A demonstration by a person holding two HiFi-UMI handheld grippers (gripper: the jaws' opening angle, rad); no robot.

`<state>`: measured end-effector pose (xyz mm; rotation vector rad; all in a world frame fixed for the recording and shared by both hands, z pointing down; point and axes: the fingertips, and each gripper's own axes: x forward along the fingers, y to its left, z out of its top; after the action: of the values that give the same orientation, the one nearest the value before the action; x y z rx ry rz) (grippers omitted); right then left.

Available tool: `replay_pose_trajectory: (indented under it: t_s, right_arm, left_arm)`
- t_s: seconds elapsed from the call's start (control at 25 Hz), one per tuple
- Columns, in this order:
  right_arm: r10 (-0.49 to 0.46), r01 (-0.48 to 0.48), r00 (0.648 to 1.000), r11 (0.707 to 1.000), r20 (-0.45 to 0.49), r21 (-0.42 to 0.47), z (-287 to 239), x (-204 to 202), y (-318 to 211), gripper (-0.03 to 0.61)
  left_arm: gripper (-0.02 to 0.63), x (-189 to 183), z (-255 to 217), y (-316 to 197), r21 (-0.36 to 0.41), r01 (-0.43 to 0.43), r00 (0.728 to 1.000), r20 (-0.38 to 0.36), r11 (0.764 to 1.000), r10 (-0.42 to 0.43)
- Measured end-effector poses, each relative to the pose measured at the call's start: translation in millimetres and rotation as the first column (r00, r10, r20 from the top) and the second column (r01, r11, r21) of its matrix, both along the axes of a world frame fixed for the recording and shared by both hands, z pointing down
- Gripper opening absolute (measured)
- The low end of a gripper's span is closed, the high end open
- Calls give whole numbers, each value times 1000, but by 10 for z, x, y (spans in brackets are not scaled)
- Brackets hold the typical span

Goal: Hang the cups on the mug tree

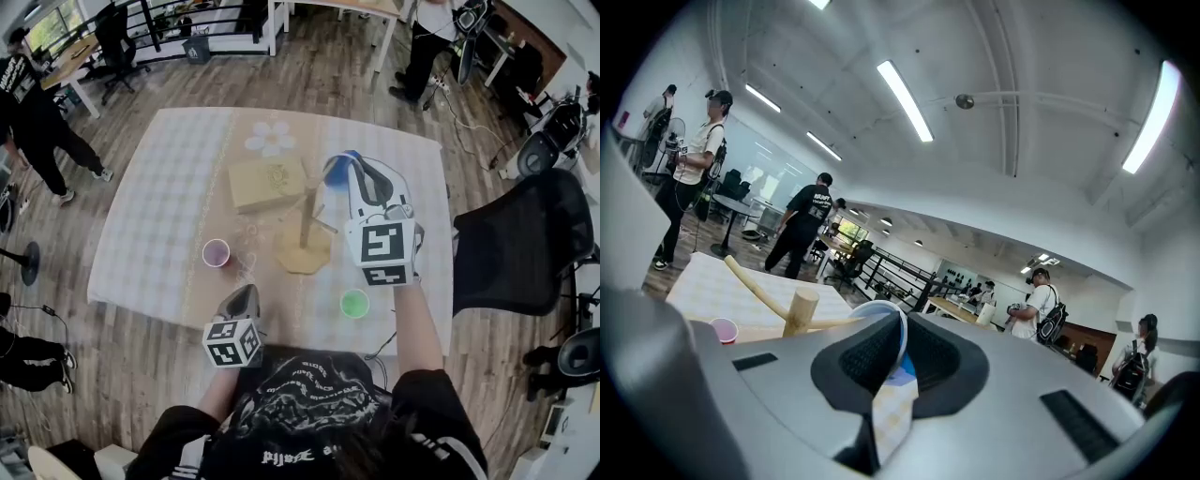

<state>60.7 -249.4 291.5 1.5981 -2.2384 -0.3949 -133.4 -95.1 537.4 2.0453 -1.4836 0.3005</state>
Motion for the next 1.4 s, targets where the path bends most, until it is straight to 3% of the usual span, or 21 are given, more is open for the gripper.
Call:
replay_pose_trajectory:
  t_s: [0.84,1.4]
  right_arm:
    - [-22,47,976,993,-217,112,34,-276,229,31]
    - [-37,66,959,993,-282,94,234,-384,336,31]
  left_arm:
    - [21,4,-10,-12,6,-6,1000,8,1000,6]
    - [21,-25,29,18,0,-10,1000,6,1000,10]
